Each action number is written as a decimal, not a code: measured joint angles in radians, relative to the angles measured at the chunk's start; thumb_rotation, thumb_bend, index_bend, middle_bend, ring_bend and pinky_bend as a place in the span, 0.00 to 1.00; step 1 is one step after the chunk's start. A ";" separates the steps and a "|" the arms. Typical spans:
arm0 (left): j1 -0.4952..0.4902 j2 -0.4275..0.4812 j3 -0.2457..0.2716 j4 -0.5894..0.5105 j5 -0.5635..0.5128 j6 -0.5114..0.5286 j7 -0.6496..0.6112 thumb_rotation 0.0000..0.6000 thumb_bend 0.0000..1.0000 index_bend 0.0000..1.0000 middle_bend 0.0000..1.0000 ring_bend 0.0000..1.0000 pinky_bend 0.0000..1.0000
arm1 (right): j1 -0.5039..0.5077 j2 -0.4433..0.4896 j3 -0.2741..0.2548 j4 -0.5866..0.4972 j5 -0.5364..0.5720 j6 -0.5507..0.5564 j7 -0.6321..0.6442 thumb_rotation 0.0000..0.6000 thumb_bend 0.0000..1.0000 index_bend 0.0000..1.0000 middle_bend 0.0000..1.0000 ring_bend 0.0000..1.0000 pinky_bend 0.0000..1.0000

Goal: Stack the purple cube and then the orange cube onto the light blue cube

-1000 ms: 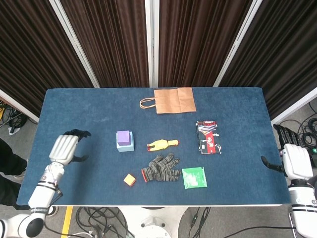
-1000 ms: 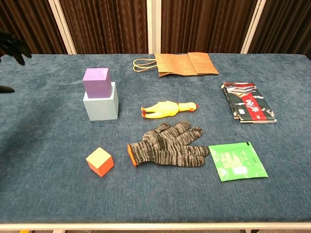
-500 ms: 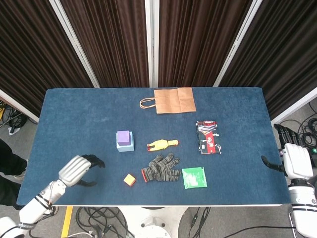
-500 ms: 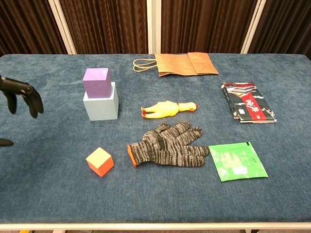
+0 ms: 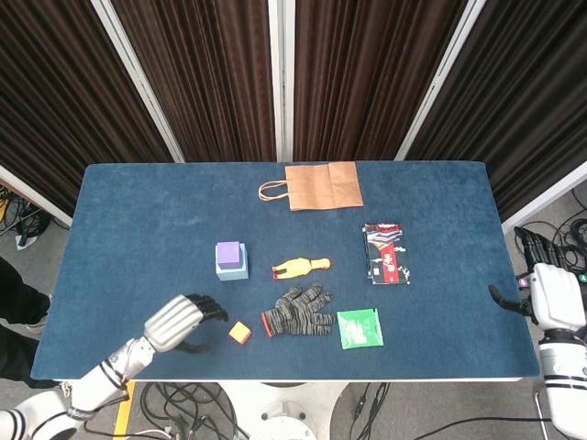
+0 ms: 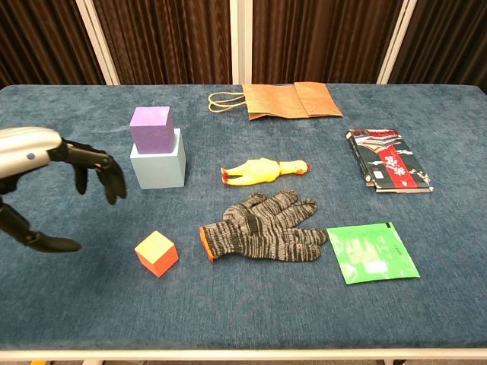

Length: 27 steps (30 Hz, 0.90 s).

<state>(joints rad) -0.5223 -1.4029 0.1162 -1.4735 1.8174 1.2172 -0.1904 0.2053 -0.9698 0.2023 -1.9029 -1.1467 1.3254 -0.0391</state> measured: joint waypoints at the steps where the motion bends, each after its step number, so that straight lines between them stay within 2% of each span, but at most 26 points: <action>1: -0.003 -0.010 0.000 0.016 0.015 0.009 0.000 1.00 0.21 0.43 0.54 0.38 0.48 | -0.001 0.001 0.001 0.001 0.002 0.000 0.004 1.00 0.16 0.02 0.06 0.00 0.00; 5: -0.014 -0.053 0.003 0.082 0.059 0.040 -0.001 1.00 0.22 0.42 0.54 0.38 0.48 | -0.004 0.010 0.007 0.003 0.009 -0.001 0.024 1.00 0.16 0.02 0.07 0.00 0.00; 12: -0.032 -0.129 0.004 0.154 0.073 0.043 0.022 1.00 0.22 0.41 0.54 0.38 0.48 | -0.007 0.011 0.007 0.006 -0.001 0.003 0.031 1.00 0.16 0.02 0.07 0.00 0.00; 22: -0.062 -0.162 0.002 0.128 0.063 -0.008 0.100 1.00 0.23 0.39 0.54 0.38 0.48 | -0.011 0.019 0.011 0.012 0.000 -0.001 0.060 1.00 0.16 0.02 0.07 0.00 0.00; 27: -0.077 -0.182 0.008 0.155 0.071 -0.023 0.134 1.00 0.23 0.38 0.53 0.38 0.48 | -0.015 0.026 0.012 0.016 -0.007 -0.002 0.082 1.00 0.16 0.02 0.07 0.00 0.00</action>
<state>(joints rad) -0.5989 -1.5852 0.1244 -1.3187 1.8886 1.1938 -0.0560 0.1903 -0.9439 0.2146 -1.8869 -1.1532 1.3235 0.0429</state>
